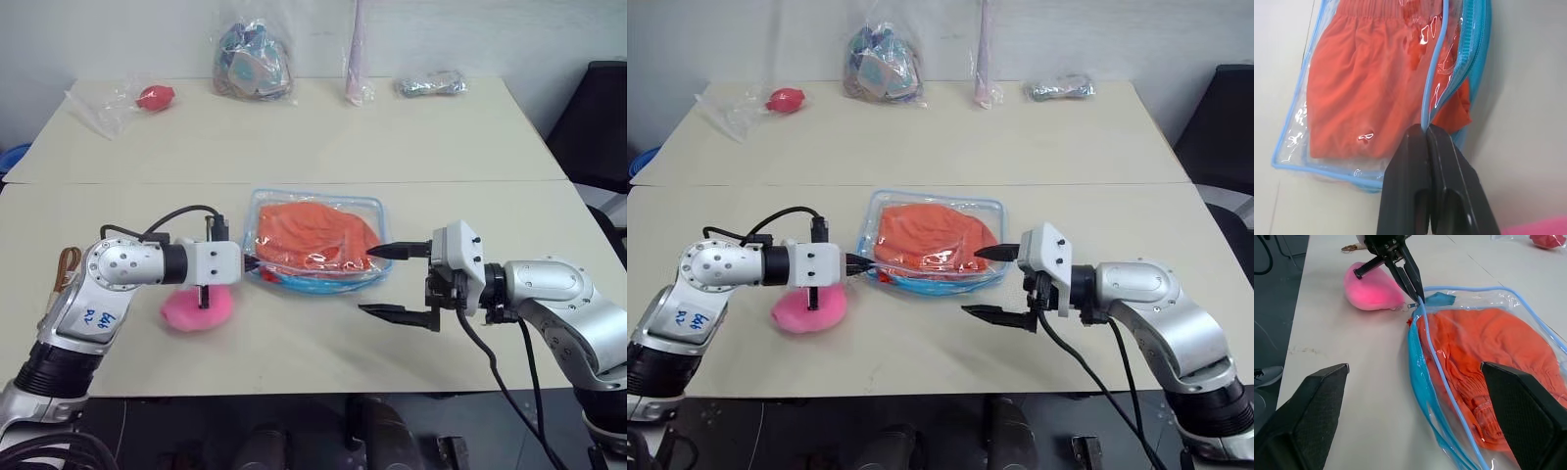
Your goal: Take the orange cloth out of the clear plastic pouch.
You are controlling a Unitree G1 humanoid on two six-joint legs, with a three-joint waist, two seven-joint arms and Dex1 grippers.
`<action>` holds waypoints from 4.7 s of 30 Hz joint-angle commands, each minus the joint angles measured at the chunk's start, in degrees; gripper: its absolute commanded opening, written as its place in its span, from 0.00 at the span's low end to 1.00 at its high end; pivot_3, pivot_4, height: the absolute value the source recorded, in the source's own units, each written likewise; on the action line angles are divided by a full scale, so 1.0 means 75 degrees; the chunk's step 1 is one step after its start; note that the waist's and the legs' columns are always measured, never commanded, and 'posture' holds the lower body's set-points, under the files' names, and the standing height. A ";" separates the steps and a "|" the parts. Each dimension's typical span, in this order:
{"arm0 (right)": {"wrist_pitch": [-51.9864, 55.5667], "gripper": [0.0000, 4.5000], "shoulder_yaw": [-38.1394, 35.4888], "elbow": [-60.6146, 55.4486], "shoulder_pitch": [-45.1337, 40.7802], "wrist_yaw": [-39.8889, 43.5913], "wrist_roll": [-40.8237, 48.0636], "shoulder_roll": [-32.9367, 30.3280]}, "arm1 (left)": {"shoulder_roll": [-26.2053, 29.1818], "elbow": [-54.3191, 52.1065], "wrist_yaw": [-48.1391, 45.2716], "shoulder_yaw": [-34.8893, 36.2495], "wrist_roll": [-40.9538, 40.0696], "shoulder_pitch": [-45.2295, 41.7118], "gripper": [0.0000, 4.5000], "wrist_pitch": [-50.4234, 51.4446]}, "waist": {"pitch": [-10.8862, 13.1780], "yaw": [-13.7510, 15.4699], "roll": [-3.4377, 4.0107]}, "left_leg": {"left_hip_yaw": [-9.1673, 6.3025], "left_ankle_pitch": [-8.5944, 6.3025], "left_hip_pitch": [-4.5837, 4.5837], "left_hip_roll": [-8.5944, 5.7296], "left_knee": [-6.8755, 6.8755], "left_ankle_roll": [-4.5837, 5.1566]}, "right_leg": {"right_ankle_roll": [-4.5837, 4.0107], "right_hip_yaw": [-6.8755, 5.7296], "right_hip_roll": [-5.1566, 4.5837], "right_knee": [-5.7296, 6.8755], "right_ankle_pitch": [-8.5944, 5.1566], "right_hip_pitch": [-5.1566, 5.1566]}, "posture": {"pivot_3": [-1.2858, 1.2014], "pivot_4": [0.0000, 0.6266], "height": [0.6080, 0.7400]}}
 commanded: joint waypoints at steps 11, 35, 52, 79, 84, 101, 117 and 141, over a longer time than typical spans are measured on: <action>-0.1278 0.56 0.0692 -0.0006 0.0158 -0.0432 -0.1609 0.0477 | -0.0705 -0.1144 0.0688 0.0661 -0.1672 -0.0886 0.00 0.3029 | -0.0004 -0.0012 -0.0006 | 0.0001 0.0000 0.0003 -0.0002 0.0010 0.0000 | 0.0001 0.0004 0.0001 0.0007 0.0001 0.0003 | 0.52 0.24 1.00; -0.3815 0.76 0.2175 0.2159 -0.0564 -0.2246 -0.5902 0.1163 | -0.0966 -0.1689 0.0902 0.0396 -0.1744 -0.0706 0.00 0.3446 | -0.0005 -0.0057 -0.0007 | 0.0000 0.0001 0.0003 0.0002 0.0012 -0.0002 | 0.0000 0.0007 0.0002 0.0008 0.0001 0.0002 | 0.52 0.24 1.00; -0.4529 0.99 0.2662 0.3039 -0.1078 -0.2935 -0.7791 0.1701 | -0.1213 -0.2061 0.1004 0.0200 -0.1884 -0.0690 0.00 0.3738 | -0.0005 -0.0075 -0.0008 | 0.0001 0.0001 0.0006 0.0003 0.0013 -0.0003 | 0.0000 0.0013 0.0002 0.0010 0.0001 0.0003 | 0.52 0.24 1.00; -0.4821 0.99 0.2479 0.3395 -0.1499 -0.2649 -0.7708 0.1427 | -0.1051 -0.1581 0.1044 0.0213 -0.1625 -0.0353 0.00 0.3170 | -0.0006 -0.0085 -0.0008 | -0.0001 0.0002 0.0004 0.0006 0.0011 -0.0004 | -0.0001 0.0011 0.0005 0.0009 0.0000 0.0001 | 0.52 0.24 1.00; -0.4942 0.99 0.2625 0.3815 -0.1723 -0.2893 -0.8001 0.1734 | -0.1082 -0.1615 0.1056 0.0198 -0.1656 -0.0419 0.00 0.3234 | -0.0005 -0.0079 -0.0008 | 0.0000 0.0002 0.0005 0.0006 0.0012 -0.0004 | -0.0001 0.0012 0.0003 0.0010 0.0000 0.0001 | 0.52 0.24 1.00; -0.5443 0.99 0.3645 0.5985 -0.2582 -0.3864 -0.9426 0.2538 | -0.1176 -0.1677 0.1134 0.0219 -0.1695 -0.0472 0.00 0.3370 | -0.0017 -0.0266 -0.0016 | -0.0002 0.0007 0.0013 0.0016 0.0012 -0.0013 | -0.0008 0.0016 0.0004 0.0024 -0.0004 0.0016 | 0.52 0.24 1.00; -0.5599 0.01 0.3772 0.6239 -0.2498 -0.3628 -0.9248 0.2492 | -0.1285 -0.1572 0.1229 0.0256 -0.1793 -0.0549 0.00 0.3496 | -0.0024 -0.0248 -0.0021 | -0.0012 0.0008 0.0015 0.0021 0.0014 -0.0015 | -0.0011 0.0016 -0.0004 0.0034 -0.0005 0.0020 | 0.52 0.24 1.00; -0.4970 0.01 0.2093 0.1486 -0.1151 -0.0423 -0.6030 0.0757 | -0.2053 -0.0148 0.2053 -0.0600 -0.0534 -0.1329 0.00 0.2797 | -0.0022 -0.0046 -0.0022 | -0.0024 0.0009 -0.0001 0.0001 0.0015 -0.0012 | -0.0005 -0.0011 -0.0010 0.0007 -0.0002 0.0014 | 0.52 0.24 1.00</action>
